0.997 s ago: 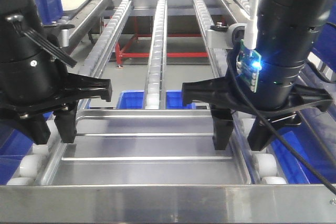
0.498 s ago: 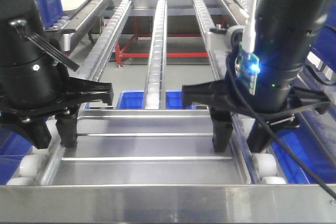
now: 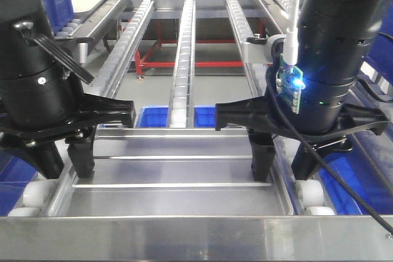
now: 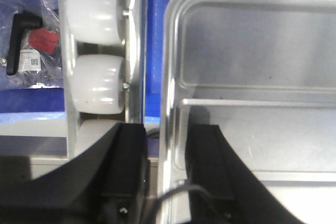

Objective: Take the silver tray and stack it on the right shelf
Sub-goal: 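Close both grippers on the tray's side rims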

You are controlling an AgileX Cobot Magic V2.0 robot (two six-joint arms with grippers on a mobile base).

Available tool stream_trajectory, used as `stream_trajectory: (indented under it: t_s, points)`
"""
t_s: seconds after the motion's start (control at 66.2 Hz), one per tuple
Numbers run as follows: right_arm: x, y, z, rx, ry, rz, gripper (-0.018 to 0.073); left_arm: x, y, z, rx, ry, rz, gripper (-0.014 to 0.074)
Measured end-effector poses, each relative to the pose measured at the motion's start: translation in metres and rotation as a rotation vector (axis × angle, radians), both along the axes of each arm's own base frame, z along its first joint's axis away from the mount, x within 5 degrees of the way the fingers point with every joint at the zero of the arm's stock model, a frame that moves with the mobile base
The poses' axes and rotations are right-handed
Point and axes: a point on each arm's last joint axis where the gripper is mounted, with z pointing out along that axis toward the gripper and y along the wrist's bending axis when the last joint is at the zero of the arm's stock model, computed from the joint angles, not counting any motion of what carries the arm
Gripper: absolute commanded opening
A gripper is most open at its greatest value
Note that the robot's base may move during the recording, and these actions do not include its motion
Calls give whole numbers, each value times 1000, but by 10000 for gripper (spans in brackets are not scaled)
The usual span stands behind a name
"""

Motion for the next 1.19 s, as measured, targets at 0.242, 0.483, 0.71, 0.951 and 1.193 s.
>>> stream_trajectory:
  t_s: [0.242,0.483,0.71,0.951,1.193]
  points:
    - [0,0,0,0,0,0,415,0,0,0,0,1,-2,130]
    - [2,1,0,9,-14,4,414,0,0,0,-2,5,0,129]
    - [2,1,-2,7,-12,5,414,-1,0,0,3,13,3,129]
    - [3,2,-2,13,-20,7,414,-1,1,0,5,14,3,129]
    - [3,2,-2,14,-21,7,414,-1,1,0,5,14,3,129]
